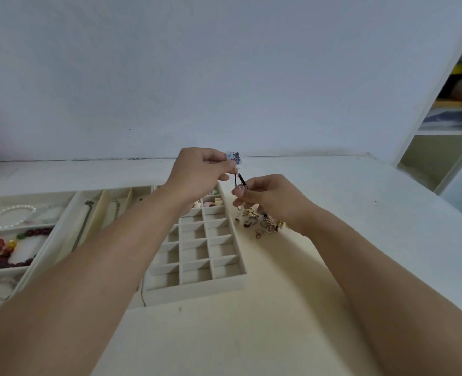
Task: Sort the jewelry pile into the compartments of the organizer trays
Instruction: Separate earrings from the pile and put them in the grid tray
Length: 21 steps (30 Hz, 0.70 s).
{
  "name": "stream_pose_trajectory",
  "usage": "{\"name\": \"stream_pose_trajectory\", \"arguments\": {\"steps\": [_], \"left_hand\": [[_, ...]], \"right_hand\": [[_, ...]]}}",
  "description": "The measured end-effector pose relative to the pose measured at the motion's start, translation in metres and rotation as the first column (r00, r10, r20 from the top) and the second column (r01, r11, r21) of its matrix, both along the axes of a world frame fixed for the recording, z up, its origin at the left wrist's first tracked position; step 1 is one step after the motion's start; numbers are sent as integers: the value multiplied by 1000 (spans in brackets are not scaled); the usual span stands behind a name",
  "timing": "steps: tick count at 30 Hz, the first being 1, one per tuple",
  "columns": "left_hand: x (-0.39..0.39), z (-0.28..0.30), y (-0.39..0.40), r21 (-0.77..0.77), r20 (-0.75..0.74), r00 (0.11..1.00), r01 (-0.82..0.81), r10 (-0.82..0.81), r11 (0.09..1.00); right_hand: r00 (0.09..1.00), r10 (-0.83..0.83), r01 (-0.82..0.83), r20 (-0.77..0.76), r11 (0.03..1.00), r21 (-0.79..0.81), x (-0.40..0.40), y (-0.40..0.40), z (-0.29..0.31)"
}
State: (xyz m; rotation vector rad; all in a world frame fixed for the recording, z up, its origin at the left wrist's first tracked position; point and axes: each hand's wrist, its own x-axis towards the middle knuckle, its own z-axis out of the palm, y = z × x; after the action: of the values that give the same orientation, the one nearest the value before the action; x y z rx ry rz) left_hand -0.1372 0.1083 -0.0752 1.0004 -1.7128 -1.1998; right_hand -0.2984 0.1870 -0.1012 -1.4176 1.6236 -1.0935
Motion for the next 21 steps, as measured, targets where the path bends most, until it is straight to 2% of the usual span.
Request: {"name": "stream_pose_trajectory", "arguments": {"steps": [3, 21], "left_hand": [[1, 1, 1, -2, 8, 1000, -25, 25, 1000], [1, -2, 0, 26, 64, 996, -59, 57, 998]], "right_hand": [[998, -49, 50, 35, 998, -28, -4, -2, 0], [994, -99, 92, -52, 988, -122, -5, -1, 3]]}}
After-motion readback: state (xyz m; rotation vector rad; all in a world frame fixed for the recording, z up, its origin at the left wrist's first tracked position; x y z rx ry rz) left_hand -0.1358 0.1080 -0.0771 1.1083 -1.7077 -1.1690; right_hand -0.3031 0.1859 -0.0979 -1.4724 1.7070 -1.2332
